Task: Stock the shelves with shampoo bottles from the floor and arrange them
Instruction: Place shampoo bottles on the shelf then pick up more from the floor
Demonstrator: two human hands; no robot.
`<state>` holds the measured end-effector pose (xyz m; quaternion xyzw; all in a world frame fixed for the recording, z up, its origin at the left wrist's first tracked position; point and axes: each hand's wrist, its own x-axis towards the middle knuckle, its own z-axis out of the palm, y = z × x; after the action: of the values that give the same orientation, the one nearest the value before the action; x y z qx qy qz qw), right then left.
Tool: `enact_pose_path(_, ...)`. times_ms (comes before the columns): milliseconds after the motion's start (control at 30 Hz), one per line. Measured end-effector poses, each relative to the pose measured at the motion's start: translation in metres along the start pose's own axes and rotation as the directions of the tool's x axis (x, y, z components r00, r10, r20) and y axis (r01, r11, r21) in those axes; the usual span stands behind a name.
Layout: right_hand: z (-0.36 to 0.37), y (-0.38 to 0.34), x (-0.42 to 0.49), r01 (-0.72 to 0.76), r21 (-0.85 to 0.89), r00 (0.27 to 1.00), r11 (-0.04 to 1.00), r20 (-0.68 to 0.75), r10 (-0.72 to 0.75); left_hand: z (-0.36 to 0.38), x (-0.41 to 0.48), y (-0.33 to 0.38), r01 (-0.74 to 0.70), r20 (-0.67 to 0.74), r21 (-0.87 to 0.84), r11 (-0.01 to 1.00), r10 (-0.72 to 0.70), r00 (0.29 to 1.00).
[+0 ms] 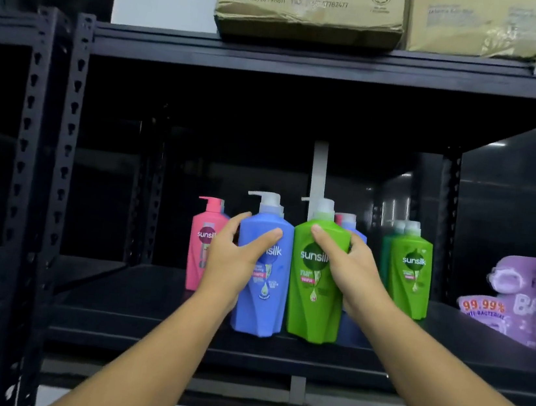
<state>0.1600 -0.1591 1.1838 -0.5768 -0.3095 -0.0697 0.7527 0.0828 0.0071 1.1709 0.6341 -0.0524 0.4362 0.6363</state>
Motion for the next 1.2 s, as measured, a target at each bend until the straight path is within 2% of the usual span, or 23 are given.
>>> enact_pose_path(133,-0.008,0.012,0.012,-0.015,-0.087,1.000,0.996,-0.009,0.014,0.006,0.012,-0.019,0.013,0.024,0.014,1.000,-0.014,1.000)
enact_pose_path(233,-0.014,0.014,0.012,0.001,-0.136,1.000,0.991,0.023,0.002,0.005,0.017,-0.028,-0.007,0.064,0.087,0.996,0.001,0.998)
enact_pose_path(333,-0.022,0.028,0.006,-0.029,-0.269,0.996,0.963,0.078,0.052,-0.006,0.010,-0.038,-0.026,0.233,0.184,0.983,-0.018,0.972)
enact_pose_path(433,-0.030,0.047,-0.005,-0.059,-0.355,0.986,0.933,0.126,0.110,-0.020,0.000,-0.050,-0.016,0.368,0.288,0.957,-0.095,0.925)
enact_pose_path(700,-0.059,0.058,0.001,-0.076,-0.346,0.988,0.935,0.099,0.117,-0.003,0.016,-0.073,0.066,0.408,0.367,0.928,-0.225,0.885)
enact_pose_path(967,-0.119,0.065,0.019,-0.089,-0.356,0.996,0.930,-0.020,0.087,0.072,0.029,-0.096,-0.032,0.469,0.477,0.878,-0.224,0.854)
enact_pose_path(1200,-0.164,0.075,0.047,-0.166,-0.343,0.986,0.925,-0.052,0.158,0.117,0.049,-0.110,-0.090,0.513,0.583,0.807,-0.281,0.811)
